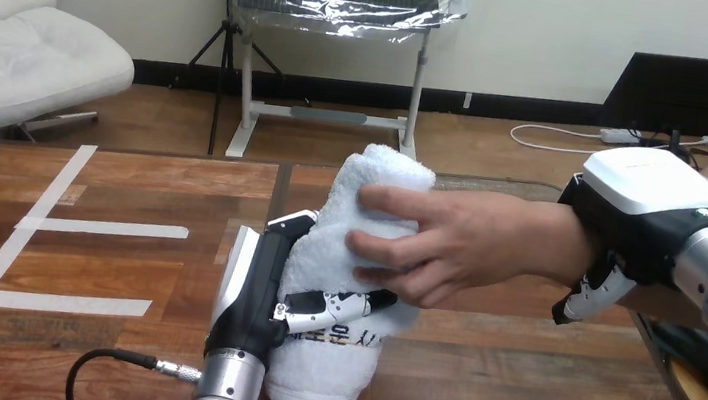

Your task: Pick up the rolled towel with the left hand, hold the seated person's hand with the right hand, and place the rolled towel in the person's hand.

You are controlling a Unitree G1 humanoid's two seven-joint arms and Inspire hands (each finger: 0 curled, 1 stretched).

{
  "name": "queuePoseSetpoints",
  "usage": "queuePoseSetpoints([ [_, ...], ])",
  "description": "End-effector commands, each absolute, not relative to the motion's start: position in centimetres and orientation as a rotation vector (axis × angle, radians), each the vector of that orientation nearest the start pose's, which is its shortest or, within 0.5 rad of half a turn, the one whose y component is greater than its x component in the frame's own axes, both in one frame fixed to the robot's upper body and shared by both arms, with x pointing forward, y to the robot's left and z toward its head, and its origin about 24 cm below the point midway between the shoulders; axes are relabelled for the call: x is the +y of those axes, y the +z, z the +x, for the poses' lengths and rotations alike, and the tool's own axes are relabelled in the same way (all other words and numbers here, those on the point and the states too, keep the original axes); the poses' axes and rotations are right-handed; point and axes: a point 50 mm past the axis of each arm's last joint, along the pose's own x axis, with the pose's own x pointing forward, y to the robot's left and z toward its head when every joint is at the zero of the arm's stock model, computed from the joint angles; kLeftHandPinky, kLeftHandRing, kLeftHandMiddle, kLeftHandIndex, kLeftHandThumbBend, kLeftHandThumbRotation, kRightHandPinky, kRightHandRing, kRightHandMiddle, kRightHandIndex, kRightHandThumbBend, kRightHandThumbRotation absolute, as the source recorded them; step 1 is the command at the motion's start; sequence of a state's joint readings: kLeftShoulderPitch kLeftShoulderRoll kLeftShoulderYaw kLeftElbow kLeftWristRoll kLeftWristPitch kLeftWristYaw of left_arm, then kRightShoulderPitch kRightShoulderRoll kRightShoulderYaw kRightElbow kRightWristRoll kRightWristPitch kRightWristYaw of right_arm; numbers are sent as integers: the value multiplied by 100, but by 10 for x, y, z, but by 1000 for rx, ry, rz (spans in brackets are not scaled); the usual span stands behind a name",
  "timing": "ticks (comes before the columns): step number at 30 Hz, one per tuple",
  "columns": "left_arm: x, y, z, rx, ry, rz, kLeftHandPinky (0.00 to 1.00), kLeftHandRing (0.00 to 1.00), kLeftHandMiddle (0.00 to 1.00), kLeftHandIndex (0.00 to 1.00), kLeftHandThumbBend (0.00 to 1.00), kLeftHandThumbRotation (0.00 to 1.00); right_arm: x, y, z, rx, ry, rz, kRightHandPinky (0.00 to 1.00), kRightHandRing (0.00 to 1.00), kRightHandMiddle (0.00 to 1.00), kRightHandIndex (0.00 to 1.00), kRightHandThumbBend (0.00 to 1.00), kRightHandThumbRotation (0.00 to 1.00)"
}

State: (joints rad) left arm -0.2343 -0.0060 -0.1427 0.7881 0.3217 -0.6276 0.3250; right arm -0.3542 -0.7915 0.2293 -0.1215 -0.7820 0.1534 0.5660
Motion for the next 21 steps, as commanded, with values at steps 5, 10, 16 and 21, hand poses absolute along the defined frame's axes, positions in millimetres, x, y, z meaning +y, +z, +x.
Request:
queuePoseSetpoints([
  [5,100,5,280,-224,-44,251,32,37,43,51,60,2,-223,179,304,5,241,-1613,14,22,30,35,75,0],
  [10,98,5,280,-219,-48,234,32,38,43,51,60,2,-224,179,304,-16,240,-1610,14,21,29,34,75,0],
  [16,95,6,280,-227,-49,229,32,38,43,51,61,4,-224,179,304,-9,240,-1605,14,21,29,34,75,0],
  [21,89,8,282,-241,-63,234,30,37,43,51,60,5,-225,178,304,-5,238,-1600,14,21,29,34,75,0],
])
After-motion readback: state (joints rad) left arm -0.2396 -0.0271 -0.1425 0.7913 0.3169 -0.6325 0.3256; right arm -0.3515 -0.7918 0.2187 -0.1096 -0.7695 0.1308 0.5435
